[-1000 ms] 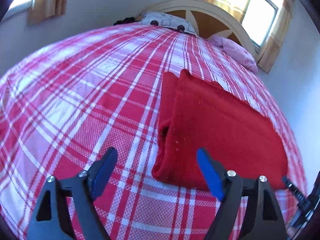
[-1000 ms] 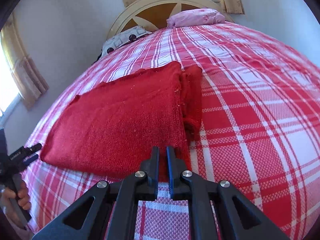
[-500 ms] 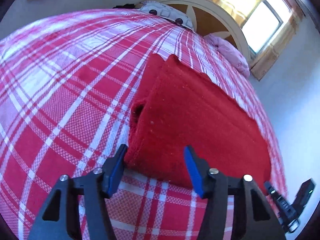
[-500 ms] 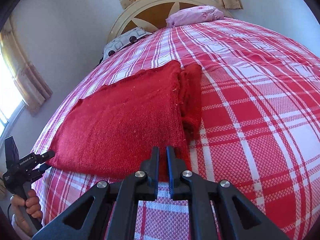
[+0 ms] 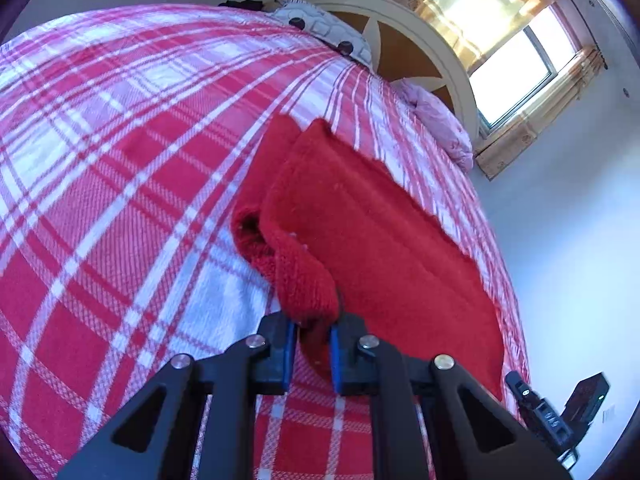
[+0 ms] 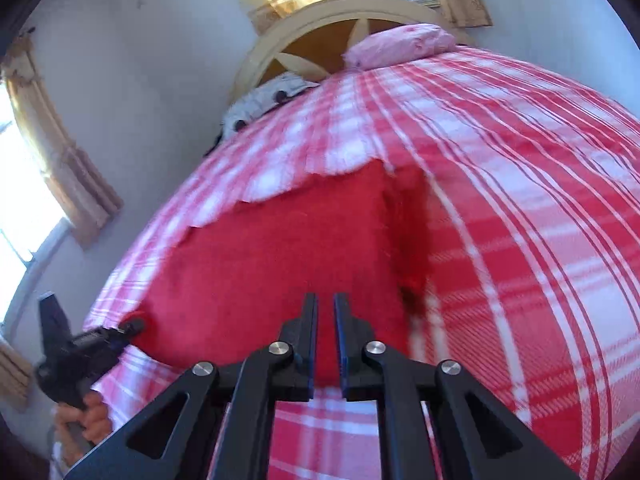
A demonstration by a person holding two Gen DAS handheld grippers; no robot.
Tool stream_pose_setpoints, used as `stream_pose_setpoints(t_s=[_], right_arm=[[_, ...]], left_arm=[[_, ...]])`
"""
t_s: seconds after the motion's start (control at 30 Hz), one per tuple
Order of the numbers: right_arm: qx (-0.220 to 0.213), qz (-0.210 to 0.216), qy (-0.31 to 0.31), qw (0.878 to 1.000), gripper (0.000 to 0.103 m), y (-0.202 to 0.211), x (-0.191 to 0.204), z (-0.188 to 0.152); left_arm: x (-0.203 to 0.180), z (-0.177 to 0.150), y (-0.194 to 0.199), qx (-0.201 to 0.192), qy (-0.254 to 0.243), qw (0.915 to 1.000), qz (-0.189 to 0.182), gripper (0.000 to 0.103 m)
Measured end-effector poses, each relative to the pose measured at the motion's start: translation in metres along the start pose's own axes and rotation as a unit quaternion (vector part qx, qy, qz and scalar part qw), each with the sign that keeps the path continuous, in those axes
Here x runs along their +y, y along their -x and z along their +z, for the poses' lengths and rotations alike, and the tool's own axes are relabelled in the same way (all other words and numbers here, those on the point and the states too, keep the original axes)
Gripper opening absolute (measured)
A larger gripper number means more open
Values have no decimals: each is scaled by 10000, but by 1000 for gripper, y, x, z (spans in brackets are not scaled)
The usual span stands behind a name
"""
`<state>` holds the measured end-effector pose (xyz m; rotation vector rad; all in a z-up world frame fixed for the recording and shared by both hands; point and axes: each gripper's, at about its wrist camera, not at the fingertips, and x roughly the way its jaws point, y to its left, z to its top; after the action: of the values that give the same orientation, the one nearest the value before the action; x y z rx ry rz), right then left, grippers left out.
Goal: Fold small clothes
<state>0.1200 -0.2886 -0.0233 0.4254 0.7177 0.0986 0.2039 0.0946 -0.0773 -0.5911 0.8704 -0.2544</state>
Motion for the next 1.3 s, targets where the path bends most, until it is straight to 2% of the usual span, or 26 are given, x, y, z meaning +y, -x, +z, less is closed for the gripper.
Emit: stream_pose_setpoints(t_s=[0.07,0.1,0.17,0.23,0.37,0.57,0.7,0.93,1.13,1.3], right_arm=[[47,187,59,9998,72,-2,14,12],[30,316,98,9994,78,-4,22,18],[14,546,212,9983,78,-9,39,29],[251,761,363,9961,78,-25,59,41],[1033,1018,611,9875,78,-76,102,59],[2096,1369,1145,9614,78,-162,184,66],[2550,1153,1493,9484,78,-212,221,58],[2949,879,2013,9299,78,-260,268,53],[3258,253,2986,8967,79,-287,303,31],[3197,-146,3609,8760,78,-291,308,16]], left_arm=[[-1,2,6,-106,-37,9999,-66,14],[-4,1,9,-184,-93,9997,-96,14],[-11,-1,15,-344,-247,9990,-136,14],[-16,-2,17,-467,-379,9980,-180,14],[-20,-4,13,-569,-418,9973,-195,14],[-21,-7,11,-837,-357,9956,-232,14],[-28,-9,11,-963,-539,9935,-265,14],[-29,-18,11,-1138,-720,9903,-327,14],[-36,-21,11,-1225,-919,9875,-368,14],[-36,-23,11,-1171,-875,9885,-400,14]])
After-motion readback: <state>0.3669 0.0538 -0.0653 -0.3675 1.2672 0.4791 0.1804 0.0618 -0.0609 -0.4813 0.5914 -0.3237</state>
